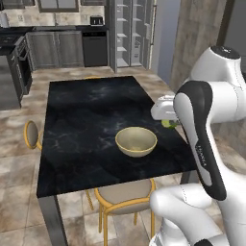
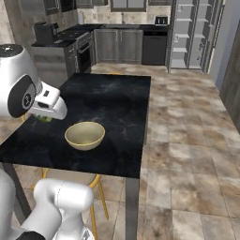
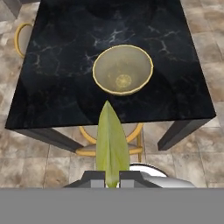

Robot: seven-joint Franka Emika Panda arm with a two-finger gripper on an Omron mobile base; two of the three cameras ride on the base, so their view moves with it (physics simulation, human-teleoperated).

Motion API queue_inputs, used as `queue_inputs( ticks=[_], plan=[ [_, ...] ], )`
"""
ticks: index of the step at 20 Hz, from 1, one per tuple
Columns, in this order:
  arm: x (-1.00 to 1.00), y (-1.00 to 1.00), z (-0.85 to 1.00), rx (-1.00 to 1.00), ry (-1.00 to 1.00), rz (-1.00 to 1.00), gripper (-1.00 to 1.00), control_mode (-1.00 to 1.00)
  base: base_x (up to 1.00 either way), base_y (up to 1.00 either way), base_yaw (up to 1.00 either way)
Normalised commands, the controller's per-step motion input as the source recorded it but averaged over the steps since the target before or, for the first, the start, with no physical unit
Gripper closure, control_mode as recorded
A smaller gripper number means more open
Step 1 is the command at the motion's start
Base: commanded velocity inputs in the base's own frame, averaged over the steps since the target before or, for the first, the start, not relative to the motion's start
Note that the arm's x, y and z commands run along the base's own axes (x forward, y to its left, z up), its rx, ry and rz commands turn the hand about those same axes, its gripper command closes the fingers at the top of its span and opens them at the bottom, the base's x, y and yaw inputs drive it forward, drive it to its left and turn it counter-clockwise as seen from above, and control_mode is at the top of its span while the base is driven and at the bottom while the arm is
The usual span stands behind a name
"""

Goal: There is a bowl on the dining counter. Grab a lemon wedge from the fridge and place it in the bowl. Then get the liquor bottle and glass cup from the cabinet and place them next to the bowl.

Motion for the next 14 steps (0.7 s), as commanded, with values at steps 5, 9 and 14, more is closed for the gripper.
queue_inputs(
  ticks=[5, 9, 14],
  plan=[
    [0.27, -0.01, -0.3, 0.0, 0.13, 0.0, 1.0, -1.0, 0.0, 0.0, 0.0],
    [0.35, -0.06, -0.23, 0.01, 0.16, 0.0, 1.0, -1.0, 0.0, 0.0, 0.0],
    [0.47, -0.05, -0.22, 0.0, 0.17, 0.0, 1.0, -1.0, 0.0, 0.0, 0.0]
  ],
)
